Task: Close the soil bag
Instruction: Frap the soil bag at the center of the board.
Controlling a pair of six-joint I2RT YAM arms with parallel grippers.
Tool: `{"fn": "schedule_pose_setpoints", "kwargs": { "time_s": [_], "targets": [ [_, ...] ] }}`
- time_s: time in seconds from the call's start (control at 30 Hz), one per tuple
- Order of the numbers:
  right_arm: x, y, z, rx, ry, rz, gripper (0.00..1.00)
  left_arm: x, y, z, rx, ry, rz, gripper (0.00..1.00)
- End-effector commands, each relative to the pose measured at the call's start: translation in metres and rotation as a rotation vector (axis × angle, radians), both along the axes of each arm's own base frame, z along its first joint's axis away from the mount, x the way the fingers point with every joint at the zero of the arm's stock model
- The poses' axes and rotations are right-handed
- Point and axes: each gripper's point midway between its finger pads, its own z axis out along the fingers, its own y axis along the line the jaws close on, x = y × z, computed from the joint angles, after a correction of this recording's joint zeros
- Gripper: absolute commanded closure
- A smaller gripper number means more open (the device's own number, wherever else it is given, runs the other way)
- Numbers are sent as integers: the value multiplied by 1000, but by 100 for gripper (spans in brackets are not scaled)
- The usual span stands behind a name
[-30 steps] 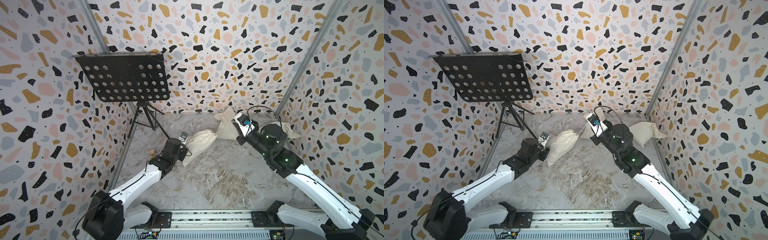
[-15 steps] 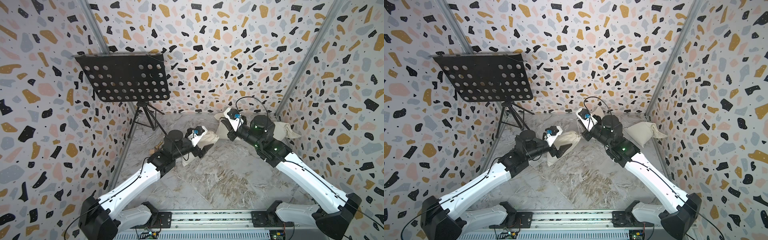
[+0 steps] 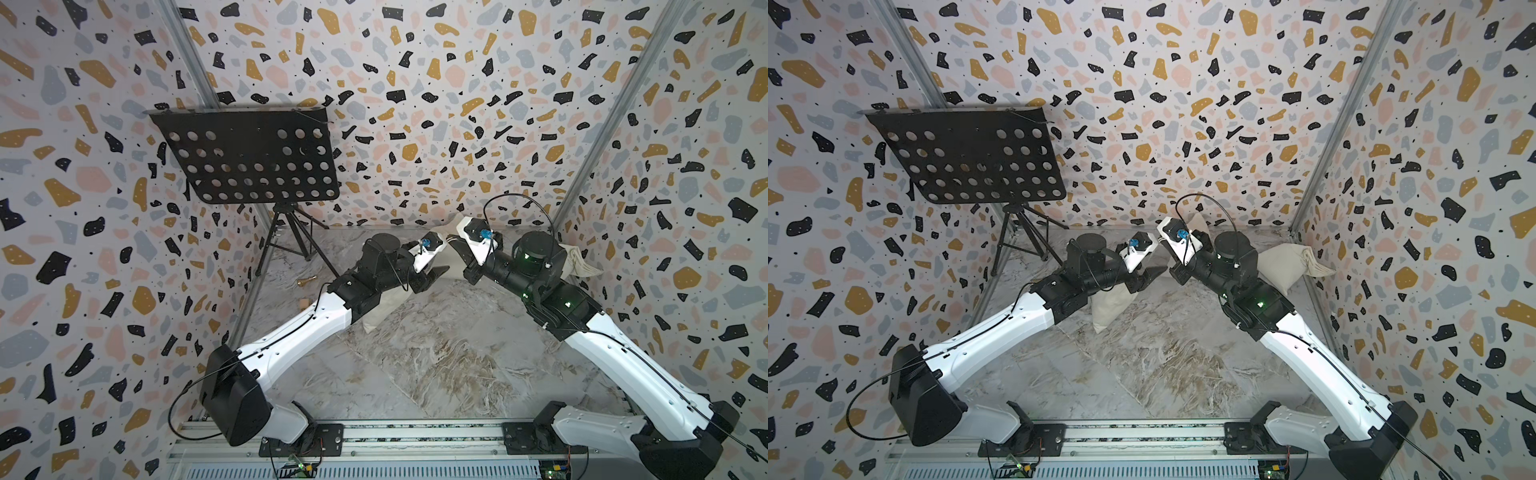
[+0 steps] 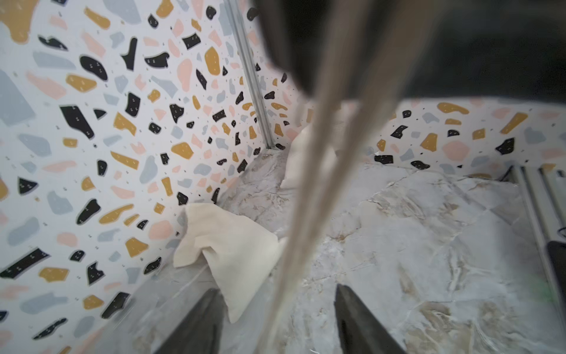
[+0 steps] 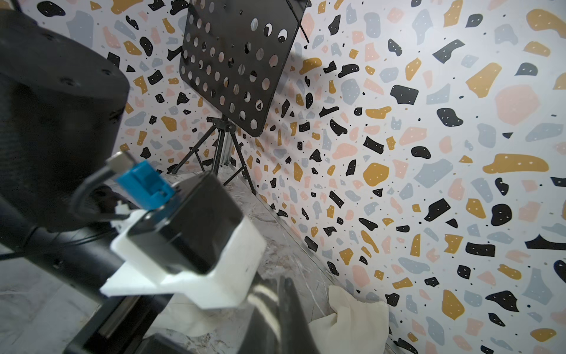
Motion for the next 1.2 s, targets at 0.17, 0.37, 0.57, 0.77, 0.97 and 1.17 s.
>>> {"fn": "schedule_pose_setpoints", "kwargs": {
  "time_s": [0.17,0.37,0.57,0.77,0.97,1.17],
  "targets": [
    [-17,-23,42,50,-116,-45,100,10,11,-31,103,-4,65,84],
    [-19,-37,51,49,-145,-103,100,15,19,-65,177,41,98,92],
    [-21,-52,61,49,-180,-164,100,22,29,-104,281,87,139,89],
    [-28,-83,83,71,-242,-276,100,41,49,-148,381,162,282,83],
    [-46,-113,103,108,-308,-352,100,61,81,-196,522,212,471,81],
    [-56,-129,110,137,-344,-389,100,67,98,-223,528,298,533,77]
  ]
}}
